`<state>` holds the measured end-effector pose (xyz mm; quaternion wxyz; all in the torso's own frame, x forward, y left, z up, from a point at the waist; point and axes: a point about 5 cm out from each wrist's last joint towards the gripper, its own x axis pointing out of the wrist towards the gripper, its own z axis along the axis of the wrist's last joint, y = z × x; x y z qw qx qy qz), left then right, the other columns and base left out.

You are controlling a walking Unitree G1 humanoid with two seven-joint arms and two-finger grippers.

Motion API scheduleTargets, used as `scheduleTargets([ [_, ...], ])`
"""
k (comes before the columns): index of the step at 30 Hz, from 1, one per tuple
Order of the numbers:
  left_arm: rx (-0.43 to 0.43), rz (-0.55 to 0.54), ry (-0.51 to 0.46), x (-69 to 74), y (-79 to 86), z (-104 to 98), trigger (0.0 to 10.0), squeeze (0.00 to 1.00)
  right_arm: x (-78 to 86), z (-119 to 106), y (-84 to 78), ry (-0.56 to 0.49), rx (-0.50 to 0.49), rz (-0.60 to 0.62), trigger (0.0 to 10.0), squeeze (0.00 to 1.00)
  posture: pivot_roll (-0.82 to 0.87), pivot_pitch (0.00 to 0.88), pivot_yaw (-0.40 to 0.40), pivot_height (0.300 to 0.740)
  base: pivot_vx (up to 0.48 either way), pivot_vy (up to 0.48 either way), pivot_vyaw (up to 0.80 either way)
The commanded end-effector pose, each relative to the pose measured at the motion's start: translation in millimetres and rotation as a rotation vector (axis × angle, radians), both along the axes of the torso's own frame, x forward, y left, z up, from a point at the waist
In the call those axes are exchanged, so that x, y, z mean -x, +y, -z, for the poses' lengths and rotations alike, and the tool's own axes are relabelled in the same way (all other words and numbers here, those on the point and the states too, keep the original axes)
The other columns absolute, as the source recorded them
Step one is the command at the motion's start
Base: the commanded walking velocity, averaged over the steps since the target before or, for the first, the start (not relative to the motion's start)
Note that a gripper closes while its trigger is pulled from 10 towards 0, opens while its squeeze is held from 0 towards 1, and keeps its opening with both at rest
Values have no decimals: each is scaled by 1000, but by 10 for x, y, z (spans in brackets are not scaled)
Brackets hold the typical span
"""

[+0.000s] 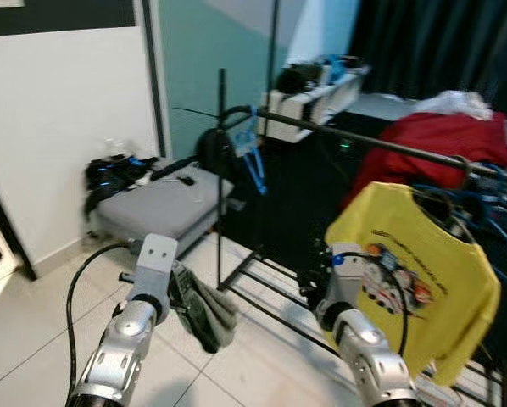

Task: Hang hanger

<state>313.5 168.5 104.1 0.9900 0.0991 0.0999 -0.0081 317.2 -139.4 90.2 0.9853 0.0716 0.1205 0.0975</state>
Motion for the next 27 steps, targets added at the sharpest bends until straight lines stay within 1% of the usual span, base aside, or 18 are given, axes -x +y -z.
scheduleTargets([
  [1,-10,-31,25,57,71,97,10000,0,18,49,-58,14,9,15,10000,0,-95,0,-13,735,0,0,-800],
  [6,-7,-24,23,66,61,112,10000,0,35,67,-69,18,16,12,10000,0,-109,0,-9,735,0,0,-800],
  [7,-17,-14,21,50,26,128,10000,0,52,94,-91,25,29,14,10000,0,-118,0,-7,735,0,0,-800],
  [8,-17,-14,21,50,26,128,10000,0,52,94,-91,25,29,14,10000,0,-118,0,-7,735,0,0,-800],
  [9,-7,-6,24,46,-8,137,10000,0,66,97,-108,28,31,16,10000,0,-128,0,-9,735,0,0,-800],
  [14,2,6,23,43,-60,139,10000,0,89,81,-126,25,39,14,10000,0,-138,0,-19,735,0,0,-800],
  [15,3,6,20,46,-85,142,10000,0,105,83,-138,24,52,5,10000,0,-135,0,-37,735,0,0,-800],
  [16,2,4,16,48,-98,146,10000,0,114,86,-145,23,61,-1,10000,0,-135,0,-37,735,0,0,-800],
  [17,-6,-1,11,65,-110,152,10000,0,127,106,-161,30,68,-6,10000,0,-115,0,-85,735,0,0,-800],
  [18,-6,-1,11,65,-110,152,10000,0,127,106,-161,30,68,-6,10000,0,-115,0,-85,735,0,0,-800],
  [20,-13,-36,3,120,-86,159,10000,0,127,141,-164,48,70,-24,10000,0,-68,0,-163,735,0,0,-800],
  [22,-15,-49,1,138,-74,156,10000,0,120,147,-164,53,71,-31,10000,0,-59,0,-171,735,0,0,-800],
  [24,-58,-72,-15,145,-29,85,10000,0,67,187,-137,63,69,-45,10000,0,3,0,-176,735,0,0,-800],
  [27,-70,-77,-20,144,-16,49,10000,0,48,205,-125,67,69,-49,10000,0,3,0,-176,735,0,0,-800],
])
